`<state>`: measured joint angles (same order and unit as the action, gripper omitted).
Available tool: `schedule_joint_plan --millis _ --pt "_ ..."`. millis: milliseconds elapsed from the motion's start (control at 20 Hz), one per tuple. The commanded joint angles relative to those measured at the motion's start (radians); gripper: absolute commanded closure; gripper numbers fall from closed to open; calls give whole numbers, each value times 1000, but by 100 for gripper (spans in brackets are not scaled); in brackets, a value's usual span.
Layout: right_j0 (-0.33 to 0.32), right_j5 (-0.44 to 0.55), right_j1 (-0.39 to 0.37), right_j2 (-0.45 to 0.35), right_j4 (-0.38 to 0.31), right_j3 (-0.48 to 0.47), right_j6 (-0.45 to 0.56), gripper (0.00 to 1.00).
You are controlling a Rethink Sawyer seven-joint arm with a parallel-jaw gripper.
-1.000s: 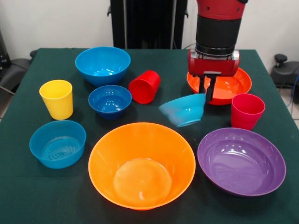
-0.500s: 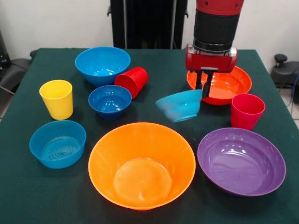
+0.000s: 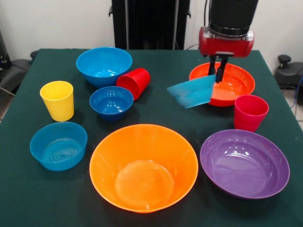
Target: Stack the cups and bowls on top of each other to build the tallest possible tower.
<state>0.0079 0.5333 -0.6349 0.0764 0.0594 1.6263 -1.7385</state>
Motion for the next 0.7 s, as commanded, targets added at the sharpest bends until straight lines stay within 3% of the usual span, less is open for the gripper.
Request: schedule_joint_plan --millis 50,450,700 --pt "30 163 -17 -37 21 -126 -148 100" --pt "30 133 29 -46 22 -179 -155 100" --pt "42 216 56 -27 22 -294 -173 100"
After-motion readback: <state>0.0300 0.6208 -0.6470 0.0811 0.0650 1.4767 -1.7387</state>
